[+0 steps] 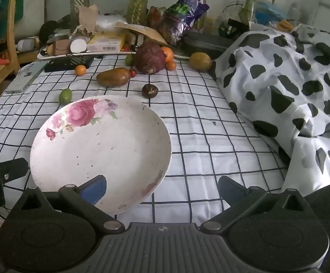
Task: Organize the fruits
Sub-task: 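Move the left gripper toward the green lime beside the plate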
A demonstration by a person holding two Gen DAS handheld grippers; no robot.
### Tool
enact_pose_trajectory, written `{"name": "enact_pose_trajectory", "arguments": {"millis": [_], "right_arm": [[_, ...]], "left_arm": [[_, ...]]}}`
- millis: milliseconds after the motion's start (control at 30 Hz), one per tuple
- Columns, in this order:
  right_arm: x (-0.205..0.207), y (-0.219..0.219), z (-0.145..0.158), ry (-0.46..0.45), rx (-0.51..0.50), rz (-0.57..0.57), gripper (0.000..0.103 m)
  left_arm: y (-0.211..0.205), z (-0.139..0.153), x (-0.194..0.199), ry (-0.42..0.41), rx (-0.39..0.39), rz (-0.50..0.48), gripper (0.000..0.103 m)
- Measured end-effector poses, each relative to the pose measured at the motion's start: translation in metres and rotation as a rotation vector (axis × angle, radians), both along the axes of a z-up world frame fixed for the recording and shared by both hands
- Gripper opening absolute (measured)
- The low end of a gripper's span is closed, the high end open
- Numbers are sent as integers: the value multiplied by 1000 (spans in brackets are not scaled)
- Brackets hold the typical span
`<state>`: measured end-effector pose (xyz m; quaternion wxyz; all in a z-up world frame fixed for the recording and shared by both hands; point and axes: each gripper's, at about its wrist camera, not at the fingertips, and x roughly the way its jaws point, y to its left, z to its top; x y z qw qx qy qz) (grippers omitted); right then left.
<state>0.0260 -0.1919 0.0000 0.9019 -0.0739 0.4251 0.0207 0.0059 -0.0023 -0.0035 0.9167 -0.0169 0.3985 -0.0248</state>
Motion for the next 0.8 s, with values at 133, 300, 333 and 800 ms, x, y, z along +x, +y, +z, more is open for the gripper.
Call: {"name": "enact_pose_trajectory", "arguments": {"millis": [133,300,333,800], "right_arm": [[-1,1,1,-12,-2,11,103],[1,0,-1,-3,5,2,103],[1,-1,-1,-2,11,0,103],[8,-11,-14,38,53,-23,103]], "left_arm": [[-2,-1,0,2,11,-7,103],[-4,-4,2,10,33,-10,103],[-4,-4,2,11,36,-11,103],[-13,-9,6,34,75,-38,103]]}}
